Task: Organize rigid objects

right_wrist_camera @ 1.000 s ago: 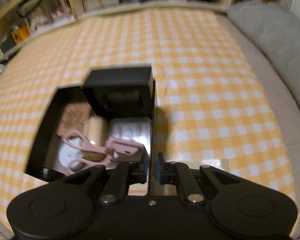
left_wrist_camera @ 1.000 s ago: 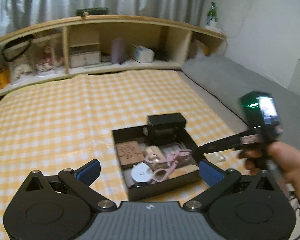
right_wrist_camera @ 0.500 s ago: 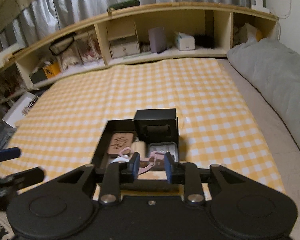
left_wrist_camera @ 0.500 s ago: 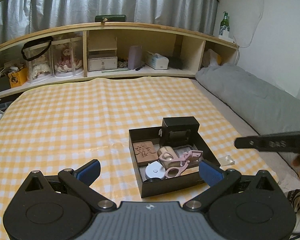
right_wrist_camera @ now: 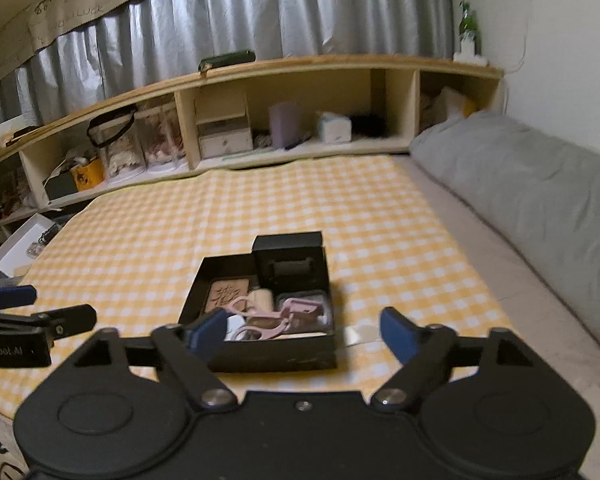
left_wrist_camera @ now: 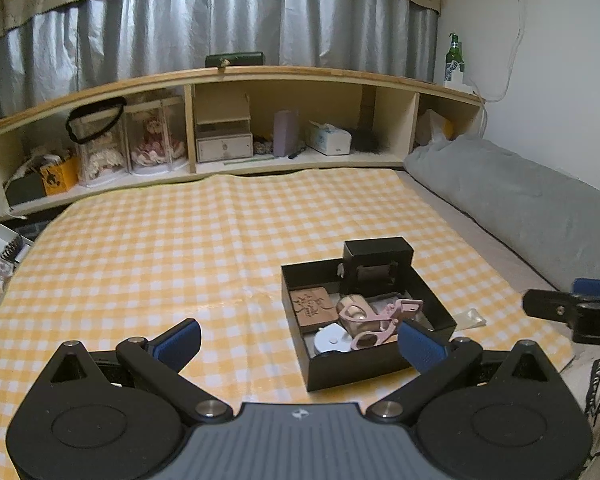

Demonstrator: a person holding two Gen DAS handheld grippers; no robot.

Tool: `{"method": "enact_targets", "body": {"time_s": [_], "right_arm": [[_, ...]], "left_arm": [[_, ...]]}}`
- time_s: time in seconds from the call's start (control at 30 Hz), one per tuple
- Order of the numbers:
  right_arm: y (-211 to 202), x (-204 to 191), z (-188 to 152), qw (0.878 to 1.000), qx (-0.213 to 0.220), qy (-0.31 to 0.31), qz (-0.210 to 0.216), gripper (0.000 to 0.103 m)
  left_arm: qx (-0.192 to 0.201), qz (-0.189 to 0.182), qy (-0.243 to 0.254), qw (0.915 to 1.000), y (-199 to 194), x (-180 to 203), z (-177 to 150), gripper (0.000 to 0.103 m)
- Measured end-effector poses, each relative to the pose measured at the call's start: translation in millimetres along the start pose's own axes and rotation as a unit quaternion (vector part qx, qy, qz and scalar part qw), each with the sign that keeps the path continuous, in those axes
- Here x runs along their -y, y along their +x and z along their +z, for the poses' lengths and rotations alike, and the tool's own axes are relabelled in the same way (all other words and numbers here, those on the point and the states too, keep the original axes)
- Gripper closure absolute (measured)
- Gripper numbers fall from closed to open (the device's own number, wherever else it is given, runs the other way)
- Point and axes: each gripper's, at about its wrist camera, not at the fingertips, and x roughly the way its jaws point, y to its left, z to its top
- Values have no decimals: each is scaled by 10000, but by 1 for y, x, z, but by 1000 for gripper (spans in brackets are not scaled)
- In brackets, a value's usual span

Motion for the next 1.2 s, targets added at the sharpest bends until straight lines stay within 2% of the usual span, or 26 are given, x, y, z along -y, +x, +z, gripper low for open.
{"method": "enact_targets", "body": {"time_s": [0.07,0.23,0.4,1.2], "right_arm": [[-3,-1,-4,9998,114,-14,-130,5],[-4,-7,-12,9990,259,-98,-346,1],[-4,-9,-13,9984,347,-129,-425,0],[-9,-10,-23,9973,553,-124,-475,0]], "left_arm": [[29,3,-12,10000,-2,-1,-2,0],[89,125,30,9999,-6,-1,-5,0],[120,231,74,9996,-8,-3,-11,0],[168,250,-16,9995,-9,-8,-15,0]]}}
